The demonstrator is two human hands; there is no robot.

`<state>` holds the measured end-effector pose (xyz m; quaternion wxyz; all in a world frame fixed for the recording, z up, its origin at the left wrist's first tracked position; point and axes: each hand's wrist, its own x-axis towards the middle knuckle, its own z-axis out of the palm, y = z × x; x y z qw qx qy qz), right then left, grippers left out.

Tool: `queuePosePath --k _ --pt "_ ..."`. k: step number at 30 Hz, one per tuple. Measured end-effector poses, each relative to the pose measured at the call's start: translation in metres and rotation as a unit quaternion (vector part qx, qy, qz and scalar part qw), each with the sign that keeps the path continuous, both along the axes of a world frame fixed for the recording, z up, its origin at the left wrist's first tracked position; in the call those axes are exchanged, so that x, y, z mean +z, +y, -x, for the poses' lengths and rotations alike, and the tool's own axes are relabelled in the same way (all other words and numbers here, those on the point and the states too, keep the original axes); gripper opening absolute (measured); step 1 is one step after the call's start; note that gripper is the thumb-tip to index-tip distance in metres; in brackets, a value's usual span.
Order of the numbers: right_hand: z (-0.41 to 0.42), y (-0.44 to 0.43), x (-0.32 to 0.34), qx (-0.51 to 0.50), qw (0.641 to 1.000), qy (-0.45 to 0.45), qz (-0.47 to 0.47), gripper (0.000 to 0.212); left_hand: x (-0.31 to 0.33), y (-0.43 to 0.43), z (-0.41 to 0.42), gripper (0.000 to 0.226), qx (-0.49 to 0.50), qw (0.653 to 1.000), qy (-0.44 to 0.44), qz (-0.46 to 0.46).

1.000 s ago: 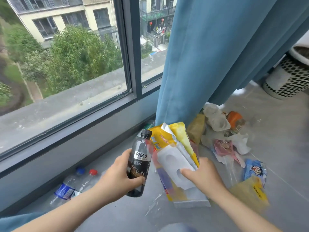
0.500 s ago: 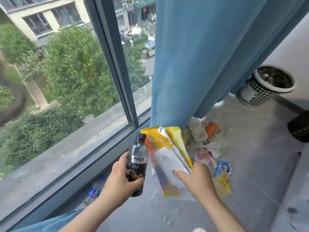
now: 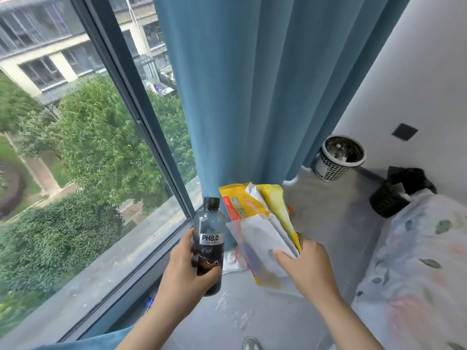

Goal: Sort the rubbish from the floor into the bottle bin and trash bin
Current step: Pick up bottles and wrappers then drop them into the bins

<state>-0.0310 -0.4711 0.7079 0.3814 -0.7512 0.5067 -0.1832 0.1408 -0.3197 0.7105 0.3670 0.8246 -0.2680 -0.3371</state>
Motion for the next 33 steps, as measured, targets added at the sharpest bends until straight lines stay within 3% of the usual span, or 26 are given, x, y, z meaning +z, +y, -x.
queuePosePath --k 9,13,20,33 --pt "0.037 0.040 0.120 -0.093 0.992 -0.055 0.061 0.046 0.104 0.018 0.025 0.066 -0.064 0.994 -0.038 0.082" --pt "0.057 0.065 0.150 -0.132 0.986 -0.053 0.083 0.039 0.138 0.035 0.032 0.058 -0.092 0.988 -0.054 0.114" --pt "0.102 0.100 0.199 -0.205 0.965 -0.112 0.115 0.050 0.186 0.044 0.060 0.054 -0.134 0.975 -0.053 0.168" --pt "0.230 0.037 0.255 -0.264 0.931 -0.186 0.172 0.053 0.239 -0.061 0.178 0.056 -0.186 0.954 -0.041 0.231"
